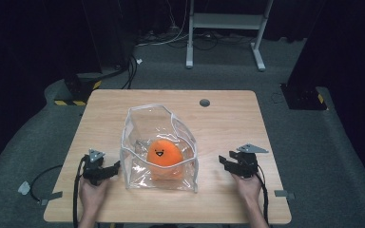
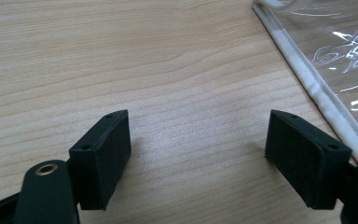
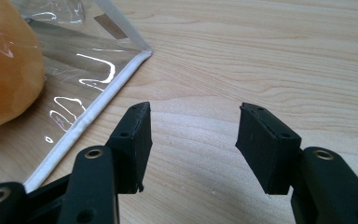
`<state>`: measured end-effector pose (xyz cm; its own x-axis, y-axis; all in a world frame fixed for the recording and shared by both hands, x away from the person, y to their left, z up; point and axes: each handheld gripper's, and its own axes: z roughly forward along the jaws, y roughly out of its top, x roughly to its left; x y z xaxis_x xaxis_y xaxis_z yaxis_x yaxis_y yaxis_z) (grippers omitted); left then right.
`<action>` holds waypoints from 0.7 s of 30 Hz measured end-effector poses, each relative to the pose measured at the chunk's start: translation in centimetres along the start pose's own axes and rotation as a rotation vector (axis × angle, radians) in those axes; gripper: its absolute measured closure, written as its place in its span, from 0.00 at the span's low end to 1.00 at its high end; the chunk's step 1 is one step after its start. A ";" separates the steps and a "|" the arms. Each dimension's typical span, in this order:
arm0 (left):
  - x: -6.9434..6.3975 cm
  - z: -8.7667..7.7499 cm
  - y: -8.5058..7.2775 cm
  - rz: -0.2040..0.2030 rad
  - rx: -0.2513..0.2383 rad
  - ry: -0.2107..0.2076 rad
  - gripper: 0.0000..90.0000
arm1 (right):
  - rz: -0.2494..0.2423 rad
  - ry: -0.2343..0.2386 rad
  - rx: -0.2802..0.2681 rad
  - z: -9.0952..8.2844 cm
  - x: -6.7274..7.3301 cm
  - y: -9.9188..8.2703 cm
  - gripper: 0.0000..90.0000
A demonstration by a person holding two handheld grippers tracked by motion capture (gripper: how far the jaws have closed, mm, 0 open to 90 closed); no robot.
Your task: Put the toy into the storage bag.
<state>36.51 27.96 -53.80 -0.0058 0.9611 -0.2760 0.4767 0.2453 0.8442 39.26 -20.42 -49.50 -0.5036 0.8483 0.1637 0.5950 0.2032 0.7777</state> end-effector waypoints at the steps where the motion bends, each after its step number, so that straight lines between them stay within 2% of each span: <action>1: 0.0 0.0 0.0 0.000 0.000 0.000 0.25 | 0.005 -0.002 0.004 0.0 0.0 0.0 0.50; 18: 0.0 0.0 0.0 0.000 0.000 0.000 0.25 | -0.005 -0.038 0.034 1.1 -0.1 -0.4 0.50; 21: 0.0 0.0 0.0 0.000 0.000 0.000 0.25 | -0.033 -0.059 0.050 1.5 0.0 -0.5 0.50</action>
<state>36.51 27.96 -53.80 -0.0055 0.9611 -0.2760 0.4767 0.2451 0.8442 39.92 -19.77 -50.77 -0.4867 0.8677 0.1008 0.6095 0.2546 0.7508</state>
